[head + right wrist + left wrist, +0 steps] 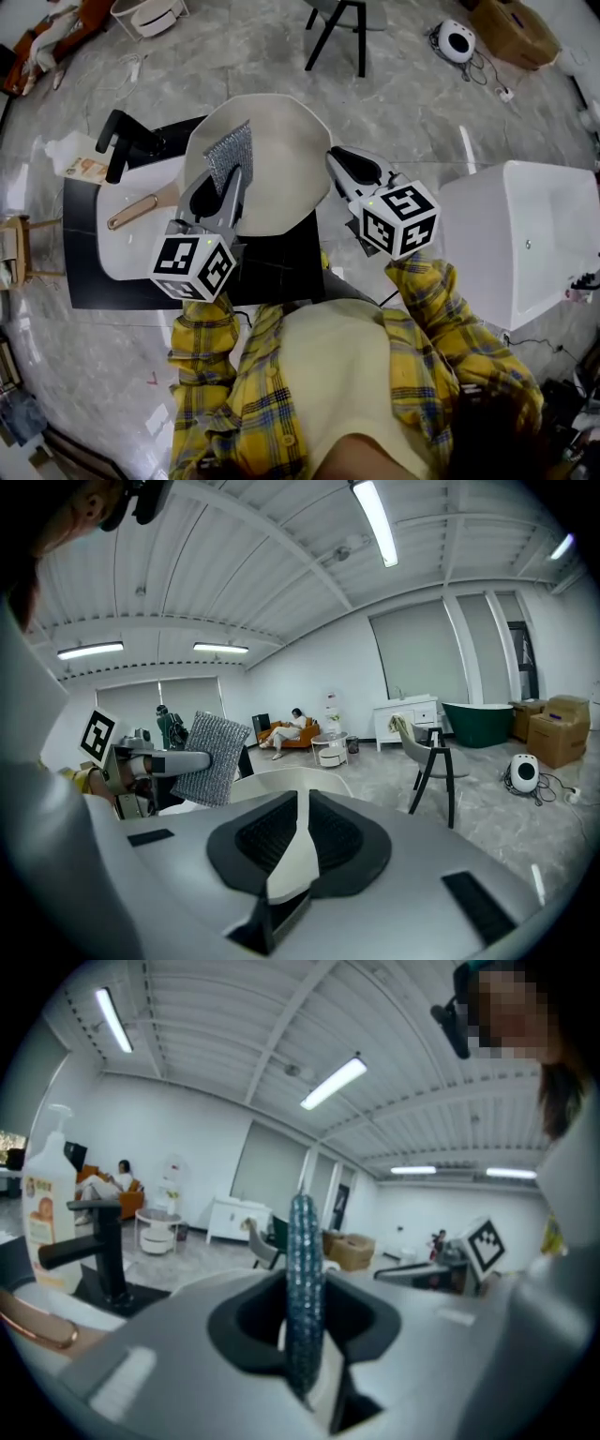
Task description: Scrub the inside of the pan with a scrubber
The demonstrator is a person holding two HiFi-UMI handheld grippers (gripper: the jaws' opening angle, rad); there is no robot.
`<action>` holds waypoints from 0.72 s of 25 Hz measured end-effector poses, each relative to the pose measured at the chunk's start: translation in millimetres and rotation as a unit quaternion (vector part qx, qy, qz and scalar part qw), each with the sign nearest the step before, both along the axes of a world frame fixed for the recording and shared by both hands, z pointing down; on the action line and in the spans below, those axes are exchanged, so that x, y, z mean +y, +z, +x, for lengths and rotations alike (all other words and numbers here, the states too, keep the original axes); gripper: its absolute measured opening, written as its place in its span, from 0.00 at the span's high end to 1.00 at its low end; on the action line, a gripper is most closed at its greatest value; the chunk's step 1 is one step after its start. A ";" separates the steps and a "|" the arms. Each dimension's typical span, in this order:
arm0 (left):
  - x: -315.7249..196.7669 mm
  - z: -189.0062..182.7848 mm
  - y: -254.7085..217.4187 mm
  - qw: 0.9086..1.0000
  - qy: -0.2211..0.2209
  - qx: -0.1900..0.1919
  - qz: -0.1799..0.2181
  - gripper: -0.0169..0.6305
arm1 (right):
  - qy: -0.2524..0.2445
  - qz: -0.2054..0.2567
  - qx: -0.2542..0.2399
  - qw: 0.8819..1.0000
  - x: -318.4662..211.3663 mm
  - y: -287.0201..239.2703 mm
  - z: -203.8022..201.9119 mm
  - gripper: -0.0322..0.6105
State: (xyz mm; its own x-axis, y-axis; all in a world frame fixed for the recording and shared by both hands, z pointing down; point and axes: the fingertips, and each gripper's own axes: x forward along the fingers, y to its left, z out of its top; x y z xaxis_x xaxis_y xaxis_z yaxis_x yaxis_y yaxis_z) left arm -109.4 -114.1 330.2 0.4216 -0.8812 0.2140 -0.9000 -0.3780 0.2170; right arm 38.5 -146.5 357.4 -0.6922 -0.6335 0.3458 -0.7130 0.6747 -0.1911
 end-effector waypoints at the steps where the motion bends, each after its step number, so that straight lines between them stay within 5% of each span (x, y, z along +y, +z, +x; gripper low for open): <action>1: -5.3 1.3 4.5 1.000 -0.001 -0.007 -0.008 0.85 | -0.002 0.000 0.002 1.000 -5.7 2.2 0.3 0.92; 18: -74.2 -2.0 54.8 0.995 -0.049 -0.050 -0.068 0.84 | 0.011 -0.035 0.044 0.998 -69.4 55.7 0.3 0.92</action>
State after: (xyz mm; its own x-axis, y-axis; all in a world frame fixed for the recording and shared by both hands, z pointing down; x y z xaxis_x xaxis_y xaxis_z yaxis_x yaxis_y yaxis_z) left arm -111.4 -188.4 385.0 0.3061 -0.8768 0.3708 -0.9506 -0.2608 0.1682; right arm 38.8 -216.0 413.1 -0.6430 -0.6204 0.4490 -0.7439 0.6454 -0.1736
